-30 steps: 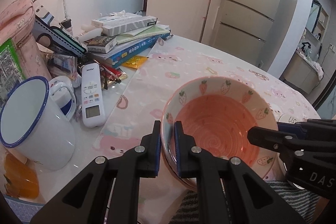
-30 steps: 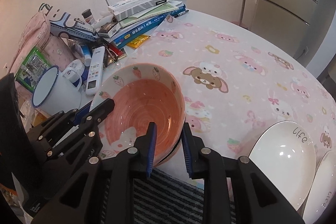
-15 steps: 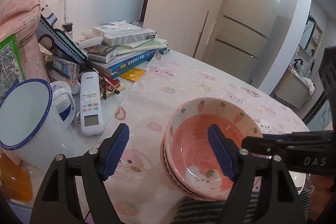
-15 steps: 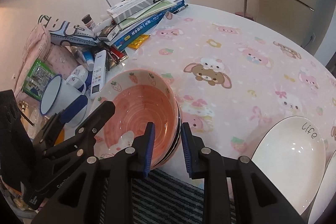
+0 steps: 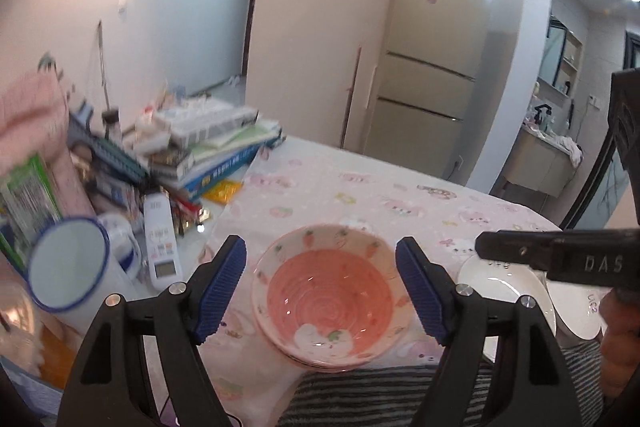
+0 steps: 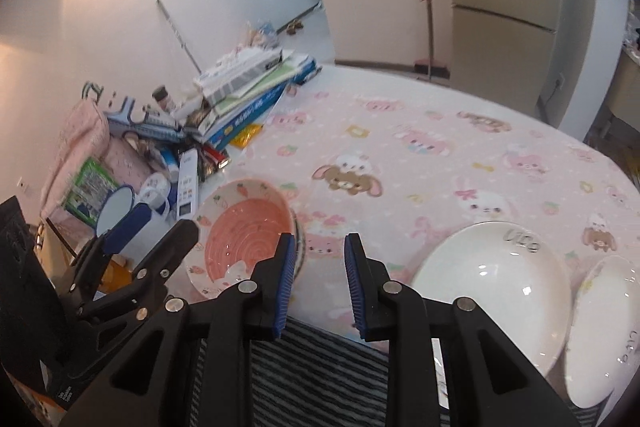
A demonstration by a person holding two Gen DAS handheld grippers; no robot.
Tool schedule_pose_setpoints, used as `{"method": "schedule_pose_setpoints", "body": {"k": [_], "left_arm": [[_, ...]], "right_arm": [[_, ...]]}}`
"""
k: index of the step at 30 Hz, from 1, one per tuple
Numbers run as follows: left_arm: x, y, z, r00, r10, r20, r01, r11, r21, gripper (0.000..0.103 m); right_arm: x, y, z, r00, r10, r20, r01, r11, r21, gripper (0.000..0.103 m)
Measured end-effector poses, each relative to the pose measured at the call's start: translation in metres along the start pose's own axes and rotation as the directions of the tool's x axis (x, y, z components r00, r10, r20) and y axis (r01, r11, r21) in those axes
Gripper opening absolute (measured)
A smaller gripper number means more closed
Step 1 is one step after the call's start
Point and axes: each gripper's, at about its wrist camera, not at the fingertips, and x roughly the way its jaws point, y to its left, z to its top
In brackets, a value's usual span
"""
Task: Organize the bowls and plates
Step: 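Move both grippers over the white plates on the table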
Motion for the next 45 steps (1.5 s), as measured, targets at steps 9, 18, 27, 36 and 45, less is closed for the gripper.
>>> {"method": "schedule_pose_setpoints", "body": {"k": [9,18,27,36,45], "left_arm": [[-0.056,-0.068,0.015,0.985,-0.148,0.092,0.139,0.985,0.099,0.085],[-0.081,-0.171,0.04,0.904,-0.426,0.043,0.4,0.875,0.273,0.09],[-0.096,-0.255,0.044,0.861,-0.506,0.054,0.461,0.821,0.337,0.094],[-0.05,-0.342,0.044,0.876,-0.479,-0.061,0.465,0.801,0.377,0.095],[0.072,-0.374,0.023,0.805,-0.388,-0.448,0.529,0.812,0.247,0.083]], "right_arm": [[-0.129,-0.068,-0.035,0.972,-0.114,0.206,0.106,0.993,0.049,0.027],[-0.208,-0.165,-0.091,0.936,-0.234,0.262,0.175,0.957,0.229,0.027],[-0.246,-0.257,-0.133,0.91,-0.346,0.229,0.254,0.901,0.353,0.027],[-0.225,-0.348,-0.154,0.93,-0.348,0.122,0.255,0.846,0.468,0.027],[-0.165,-0.387,-0.154,0.923,-0.385,0.005,0.348,0.842,0.412,0.027]]}}
